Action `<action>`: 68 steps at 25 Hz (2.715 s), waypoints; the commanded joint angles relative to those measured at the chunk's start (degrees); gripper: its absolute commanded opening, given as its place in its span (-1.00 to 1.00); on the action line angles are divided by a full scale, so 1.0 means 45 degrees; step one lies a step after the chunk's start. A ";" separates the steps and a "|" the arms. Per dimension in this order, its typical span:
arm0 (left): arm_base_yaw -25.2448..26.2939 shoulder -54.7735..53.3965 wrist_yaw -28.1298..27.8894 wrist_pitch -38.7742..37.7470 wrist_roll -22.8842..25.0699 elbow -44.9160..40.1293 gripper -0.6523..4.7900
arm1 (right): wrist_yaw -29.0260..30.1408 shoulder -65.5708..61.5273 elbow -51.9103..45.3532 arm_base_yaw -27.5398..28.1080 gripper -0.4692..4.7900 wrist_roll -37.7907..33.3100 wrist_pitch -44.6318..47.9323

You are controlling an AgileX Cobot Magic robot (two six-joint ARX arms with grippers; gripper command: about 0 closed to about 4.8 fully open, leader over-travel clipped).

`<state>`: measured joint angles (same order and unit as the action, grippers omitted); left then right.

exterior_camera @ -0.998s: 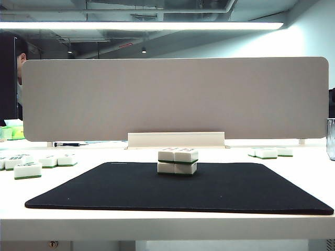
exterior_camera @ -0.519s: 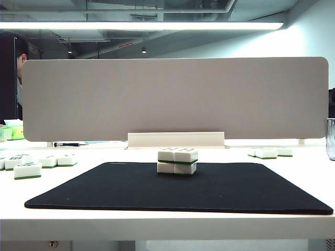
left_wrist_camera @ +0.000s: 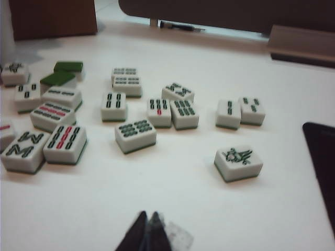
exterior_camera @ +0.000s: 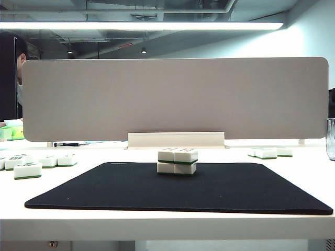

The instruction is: Arrange four mahjong tiles into a neat stack, creating two layers of paired tiles.

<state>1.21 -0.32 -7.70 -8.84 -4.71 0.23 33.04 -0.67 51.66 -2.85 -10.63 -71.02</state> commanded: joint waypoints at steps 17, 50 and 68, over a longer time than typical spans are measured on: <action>-0.0029 0.0049 0.1763 -0.0398 0.1331 0.0024 -0.78 | 0.0029 0.0151 0.0039 -0.0005 -0.82 0.0044 0.0121; -0.0029 0.0049 0.1758 -0.0398 0.1331 0.0024 -0.78 | -0.7106 0.0165 -1.1414 0.0058 -0.82 -0.1520 1.5436; -0.0029 0.0049 0.1758 -0.0393 0.1331 0.0024 -0.78 | -0.8257 0.0165 -1.1409 0.0053 -0.82 -0.0253 1.3517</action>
<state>1.13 -0.08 -0.14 -10.07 1.48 0.43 -4.34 -0.40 0.34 -2.52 -11.94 -10.17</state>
